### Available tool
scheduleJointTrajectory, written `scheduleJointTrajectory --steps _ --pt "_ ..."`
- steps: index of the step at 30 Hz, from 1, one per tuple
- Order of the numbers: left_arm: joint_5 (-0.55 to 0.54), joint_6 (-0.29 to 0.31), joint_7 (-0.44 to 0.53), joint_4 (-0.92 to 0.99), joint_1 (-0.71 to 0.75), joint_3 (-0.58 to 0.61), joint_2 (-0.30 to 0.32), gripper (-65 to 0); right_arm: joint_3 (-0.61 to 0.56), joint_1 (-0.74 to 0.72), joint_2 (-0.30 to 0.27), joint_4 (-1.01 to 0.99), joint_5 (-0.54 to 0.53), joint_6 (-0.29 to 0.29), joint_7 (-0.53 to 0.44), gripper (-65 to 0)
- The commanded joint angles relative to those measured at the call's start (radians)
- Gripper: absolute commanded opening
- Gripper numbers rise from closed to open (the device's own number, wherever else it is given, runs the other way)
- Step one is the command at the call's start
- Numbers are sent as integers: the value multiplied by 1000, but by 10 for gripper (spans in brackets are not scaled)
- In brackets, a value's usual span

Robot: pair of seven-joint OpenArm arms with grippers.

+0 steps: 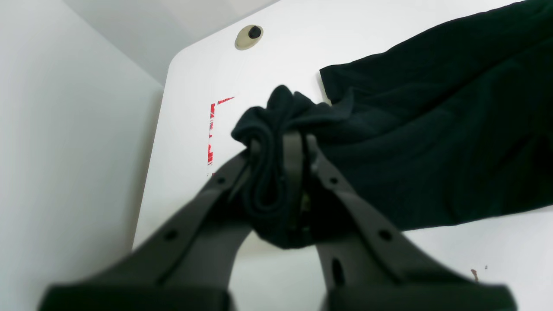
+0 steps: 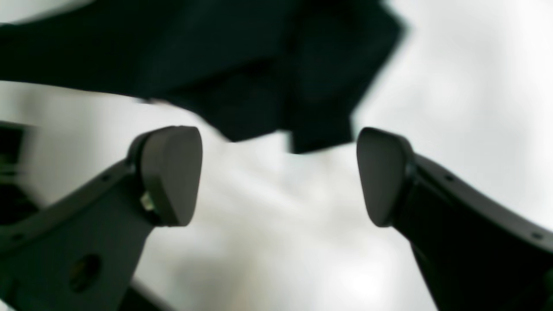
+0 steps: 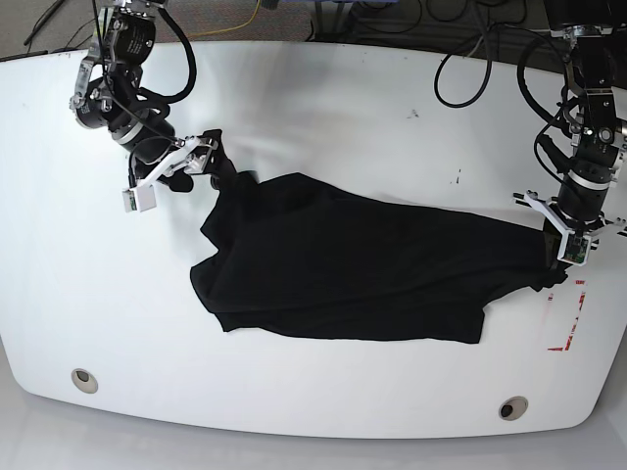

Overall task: Layout the t-shirt on the table in an organized manner, then fold the t-shirt properly
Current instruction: 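Lay the t-shirt flat, dragging it with both grippers across the table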

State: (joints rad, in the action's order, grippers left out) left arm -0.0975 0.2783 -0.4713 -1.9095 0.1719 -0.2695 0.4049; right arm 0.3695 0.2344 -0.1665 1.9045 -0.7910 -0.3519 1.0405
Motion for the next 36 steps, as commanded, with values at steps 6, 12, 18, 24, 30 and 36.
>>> scheduleJointTrajectory --steps 6,12,18,24,30,36 --pt "2 -9 32 -22 -10 -6 -7 -650 4 -20 6 13 184 -78 -52 -113" --pt "0 -9 32 -20 -12 -4 -8 -650 4 -82 9 -110 250 -126 -68 -113" --pt "0 -9 32 -18 -12 -4 -10 -650 4 -120 9 -234 247 -154 -118 -113" --pt "0 -9 32 -18 -15 11 -10 -650 6 -157 9 -313 247 -169 -127 -115" --pt "3 -9 32 -18 -15 16 -10 -650 9 -181 11 -383 244 -192 -144 -115" --pt "3 -9 32 -18 -15 17 -10 -650 7 -181 40 -408 192 -194 -161 -115"
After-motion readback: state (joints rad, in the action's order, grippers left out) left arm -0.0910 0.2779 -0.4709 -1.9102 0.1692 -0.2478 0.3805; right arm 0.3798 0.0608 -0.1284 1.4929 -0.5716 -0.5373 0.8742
